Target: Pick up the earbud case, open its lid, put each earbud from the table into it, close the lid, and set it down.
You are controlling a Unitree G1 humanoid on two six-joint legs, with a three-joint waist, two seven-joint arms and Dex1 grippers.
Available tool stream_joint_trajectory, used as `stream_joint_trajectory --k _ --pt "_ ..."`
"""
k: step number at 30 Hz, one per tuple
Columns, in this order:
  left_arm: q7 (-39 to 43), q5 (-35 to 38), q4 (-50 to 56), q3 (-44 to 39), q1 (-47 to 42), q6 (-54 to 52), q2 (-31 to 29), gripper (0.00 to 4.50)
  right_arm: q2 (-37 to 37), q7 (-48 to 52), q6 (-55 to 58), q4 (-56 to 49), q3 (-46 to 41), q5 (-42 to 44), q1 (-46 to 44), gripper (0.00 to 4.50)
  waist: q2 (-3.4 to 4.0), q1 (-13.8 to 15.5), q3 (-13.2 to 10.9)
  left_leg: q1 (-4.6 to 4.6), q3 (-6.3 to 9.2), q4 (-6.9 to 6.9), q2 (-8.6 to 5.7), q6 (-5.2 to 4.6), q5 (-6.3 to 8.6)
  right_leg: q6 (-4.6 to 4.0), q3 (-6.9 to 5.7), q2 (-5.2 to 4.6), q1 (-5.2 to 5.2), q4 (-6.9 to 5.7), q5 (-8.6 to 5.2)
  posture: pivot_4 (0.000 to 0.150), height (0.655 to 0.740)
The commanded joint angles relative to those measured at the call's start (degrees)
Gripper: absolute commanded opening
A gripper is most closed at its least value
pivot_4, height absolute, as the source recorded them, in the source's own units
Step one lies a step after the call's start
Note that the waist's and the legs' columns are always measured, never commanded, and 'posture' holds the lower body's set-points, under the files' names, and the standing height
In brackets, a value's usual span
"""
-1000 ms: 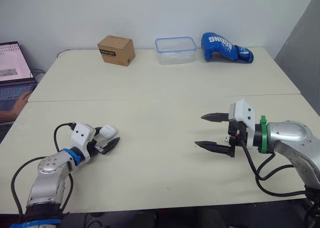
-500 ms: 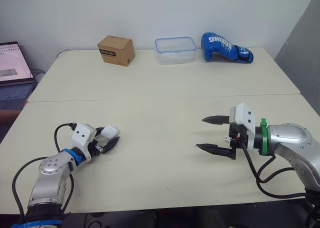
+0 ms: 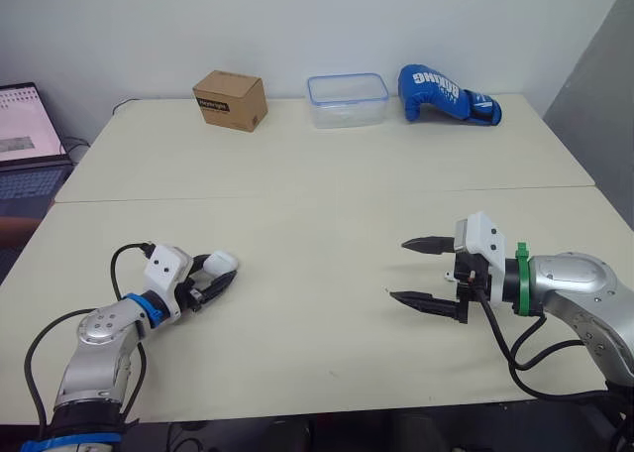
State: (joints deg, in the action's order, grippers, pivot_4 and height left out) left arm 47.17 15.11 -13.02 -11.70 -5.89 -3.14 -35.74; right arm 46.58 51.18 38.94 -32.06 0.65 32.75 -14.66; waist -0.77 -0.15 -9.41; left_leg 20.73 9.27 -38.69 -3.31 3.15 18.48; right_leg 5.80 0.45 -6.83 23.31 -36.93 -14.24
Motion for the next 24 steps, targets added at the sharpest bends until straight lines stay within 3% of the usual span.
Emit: stream_joint_trajectory --k 1,9,15,24 --pt "0.58 -0.83 -0.61 0.94 0.76 0.13 -0.40 2.76 0.38 0.03 -1.02 -1.60 -1.65 0.43 -0.72 4.50 0.00 0.00 0.00 0.00 0.00 0.00 0.00 0.00 0.00 0.00 0.00 0.00 0.00 0.00 0.00 0.150 0.7307" --pt "0.50 -0.77 0.27 1.15 0.27 2.51 0.13 2.76 0.24 -0.19 0.24 -0.97 -2.18 1.51 -1.90 4.50 0.00 0.00 0.00 0.00 0.00 0.00 0.00 0.00 0.00 0.00 0.00 0.00 0.00 0.00 0.00 0.150 0.7307" --pt "1.99 -0.31 9.69 3.85 -6.05 4.33 -0.51 2.76 0.24 -2.20 11.30 3.01 -4.22 8.59 -7.68 4.50 -0.07 0.25 -0.04 0.07 0.06 -0.04 -0.01 0.02 -0.01 0.00 -0.04 -0.01 0.00 0.01 0.01 0.150 0.7307" --pt "5.32 -2.34 14.84 11.18 -18.54 6.36 0.27 2.76 -4.77 -9.18 33.24 12.61 -7.08 21.93 -19.12 4.50 -0.06 -0.36 -0.05 0.10 -0.02 -0.02 -0.01 0.12 -0.07 -0.01 0.02 0.00 0.08 0.04 0.01 0.150 0.7307"
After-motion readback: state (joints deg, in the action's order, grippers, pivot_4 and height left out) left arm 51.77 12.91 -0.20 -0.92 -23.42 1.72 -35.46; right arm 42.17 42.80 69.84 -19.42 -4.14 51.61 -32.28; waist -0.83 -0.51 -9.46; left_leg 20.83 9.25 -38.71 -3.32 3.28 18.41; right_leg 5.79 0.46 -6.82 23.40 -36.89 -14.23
